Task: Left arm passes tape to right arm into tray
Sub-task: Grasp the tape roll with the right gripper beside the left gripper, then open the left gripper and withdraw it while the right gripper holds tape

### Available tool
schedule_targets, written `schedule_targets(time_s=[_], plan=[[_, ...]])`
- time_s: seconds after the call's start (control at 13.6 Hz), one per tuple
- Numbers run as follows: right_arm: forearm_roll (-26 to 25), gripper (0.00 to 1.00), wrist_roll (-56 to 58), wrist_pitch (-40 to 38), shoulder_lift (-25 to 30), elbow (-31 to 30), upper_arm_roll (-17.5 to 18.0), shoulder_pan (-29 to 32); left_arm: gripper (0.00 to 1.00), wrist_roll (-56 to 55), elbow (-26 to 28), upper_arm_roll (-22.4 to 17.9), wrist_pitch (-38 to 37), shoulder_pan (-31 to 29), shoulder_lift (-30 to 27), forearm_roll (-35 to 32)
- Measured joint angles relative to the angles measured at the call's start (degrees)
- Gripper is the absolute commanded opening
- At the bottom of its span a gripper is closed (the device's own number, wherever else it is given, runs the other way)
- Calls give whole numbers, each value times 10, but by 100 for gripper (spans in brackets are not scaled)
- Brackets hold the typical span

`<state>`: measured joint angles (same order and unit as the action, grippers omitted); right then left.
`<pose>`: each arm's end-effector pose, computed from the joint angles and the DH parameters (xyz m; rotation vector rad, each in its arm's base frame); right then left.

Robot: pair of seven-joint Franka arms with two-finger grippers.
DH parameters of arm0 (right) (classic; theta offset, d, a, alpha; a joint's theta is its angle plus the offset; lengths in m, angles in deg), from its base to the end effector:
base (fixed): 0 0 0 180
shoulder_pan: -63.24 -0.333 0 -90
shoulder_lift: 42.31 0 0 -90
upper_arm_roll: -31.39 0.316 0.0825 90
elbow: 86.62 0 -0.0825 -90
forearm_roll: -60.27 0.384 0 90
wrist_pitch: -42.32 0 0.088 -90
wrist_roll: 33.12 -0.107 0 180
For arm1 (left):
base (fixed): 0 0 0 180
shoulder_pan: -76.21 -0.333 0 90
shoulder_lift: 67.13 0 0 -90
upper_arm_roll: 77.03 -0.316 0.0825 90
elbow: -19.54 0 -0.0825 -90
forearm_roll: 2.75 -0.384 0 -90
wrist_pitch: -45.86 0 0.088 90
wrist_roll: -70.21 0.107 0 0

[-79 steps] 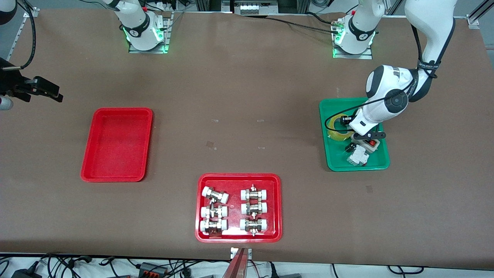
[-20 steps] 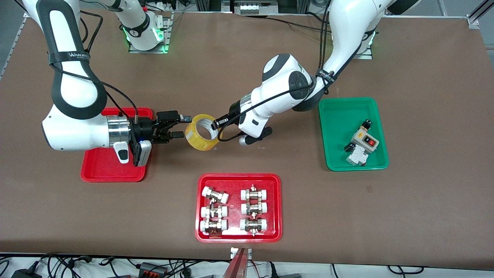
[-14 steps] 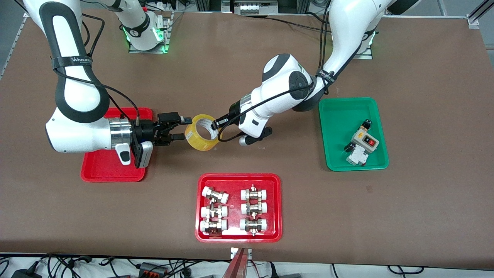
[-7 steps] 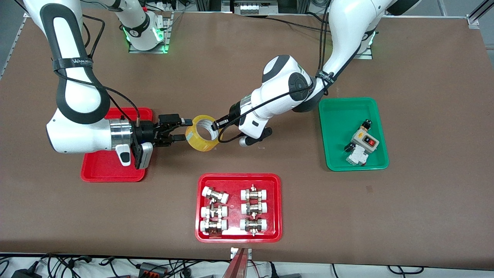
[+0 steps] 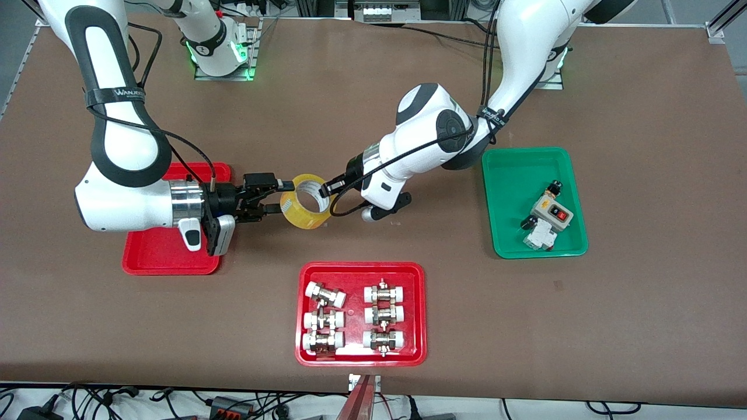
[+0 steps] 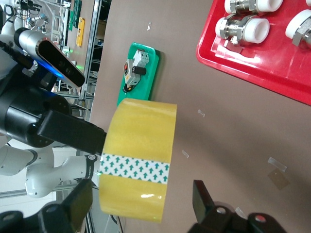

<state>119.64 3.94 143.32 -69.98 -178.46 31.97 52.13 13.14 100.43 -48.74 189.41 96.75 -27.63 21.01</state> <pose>0.6365 0.2083 0.3658 -2.0701 -0.4795 0.0826 0.5663 -0.5051 0.3805 2.3072 0.7158 -0.2601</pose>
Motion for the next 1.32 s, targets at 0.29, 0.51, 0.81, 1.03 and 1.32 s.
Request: schedule_targets(time_s=[0.29, 0.51, 0.81, 1.03, 1.32], plan=[[4, 14, 4, -1, -1, 2, 0, 0, 1, -4, -2, -3, 5, 4, 5, 0], [4, 13, 4, -1, -1, 2, 0, 0, 25, -4, -3, -4, 6, 4, 6, 0], [4, 13, 7, 1, -2, 2, -1, 1, 86, -6, -10, -4, 5, 3, 6, 0], [3, 13, 10, 3, -6, 2, -1, 0, 100, -11, -21, -4, 5, -10, 6, 0], [-2, 12, 12, 5, -9, 2, -2, 0, 100, -3, -30, -4, -50, -41, -8, 0]])
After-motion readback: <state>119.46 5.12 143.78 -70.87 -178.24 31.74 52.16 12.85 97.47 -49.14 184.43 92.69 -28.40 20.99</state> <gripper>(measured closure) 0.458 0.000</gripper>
